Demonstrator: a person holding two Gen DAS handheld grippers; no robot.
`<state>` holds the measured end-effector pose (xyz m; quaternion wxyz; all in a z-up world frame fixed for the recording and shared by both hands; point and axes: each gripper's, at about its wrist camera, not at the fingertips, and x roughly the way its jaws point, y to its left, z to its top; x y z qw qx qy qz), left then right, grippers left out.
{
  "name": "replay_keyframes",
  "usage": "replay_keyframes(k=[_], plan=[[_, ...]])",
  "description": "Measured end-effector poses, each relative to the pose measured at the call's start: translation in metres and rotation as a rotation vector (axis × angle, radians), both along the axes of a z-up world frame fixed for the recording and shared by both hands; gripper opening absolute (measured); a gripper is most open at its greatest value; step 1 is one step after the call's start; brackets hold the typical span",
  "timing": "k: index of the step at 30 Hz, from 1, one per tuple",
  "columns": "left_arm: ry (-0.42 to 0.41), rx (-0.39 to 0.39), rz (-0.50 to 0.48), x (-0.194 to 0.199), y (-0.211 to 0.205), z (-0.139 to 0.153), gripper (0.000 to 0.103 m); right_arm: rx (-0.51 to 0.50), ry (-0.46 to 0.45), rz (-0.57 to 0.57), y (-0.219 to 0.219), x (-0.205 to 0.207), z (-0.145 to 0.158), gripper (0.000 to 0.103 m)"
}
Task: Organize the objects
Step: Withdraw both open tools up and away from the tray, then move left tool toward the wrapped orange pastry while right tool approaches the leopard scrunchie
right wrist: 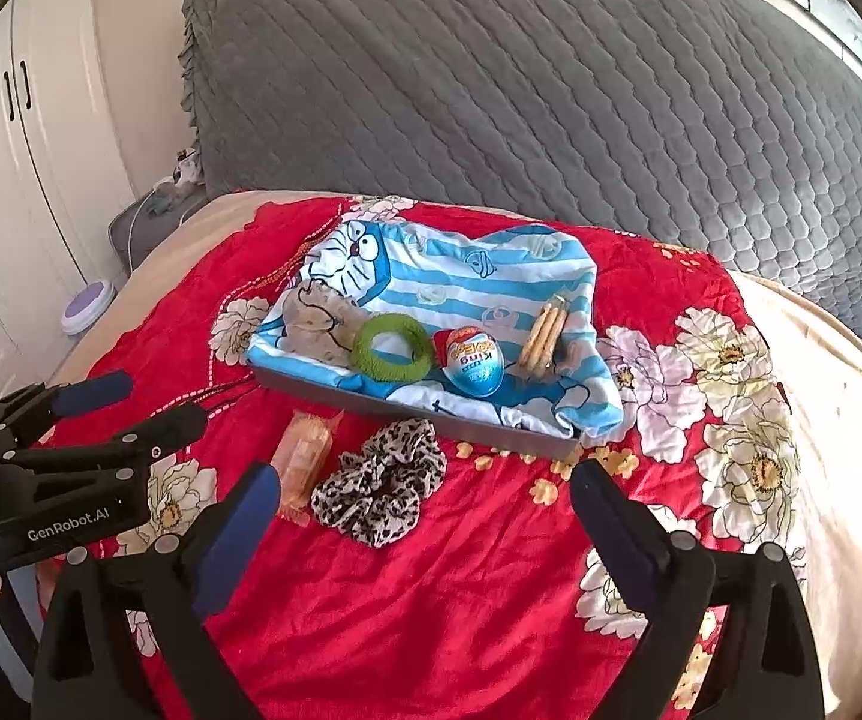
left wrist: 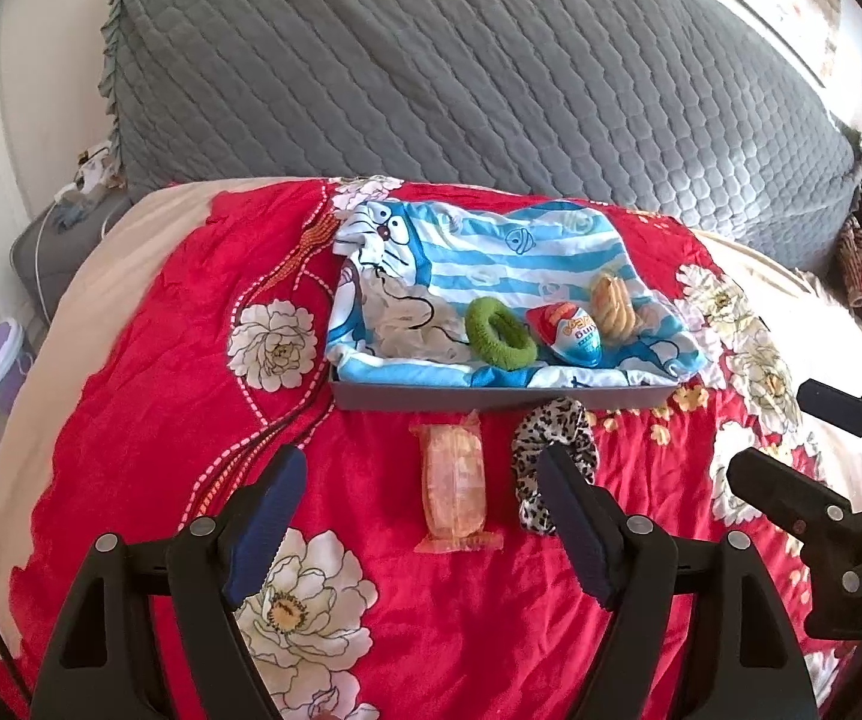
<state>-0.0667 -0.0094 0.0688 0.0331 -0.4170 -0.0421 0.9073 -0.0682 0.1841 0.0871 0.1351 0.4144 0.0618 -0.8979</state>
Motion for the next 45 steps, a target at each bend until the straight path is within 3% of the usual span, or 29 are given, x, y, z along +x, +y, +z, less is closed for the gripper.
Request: replay_keyframes(k=[27,45], plan=[[-0.013,-0.01,-0.021,0.031,-0.003,-0.02,0.082,0.008,0.025,-0.05,0.007,0.024,-0.026,0.101],[-0.102,-0.015,-0.027,0.015,0.001,-0.072,0.082,0.039,-0.048,-0.024,-0.008,0.017,-0.078,0.101]])
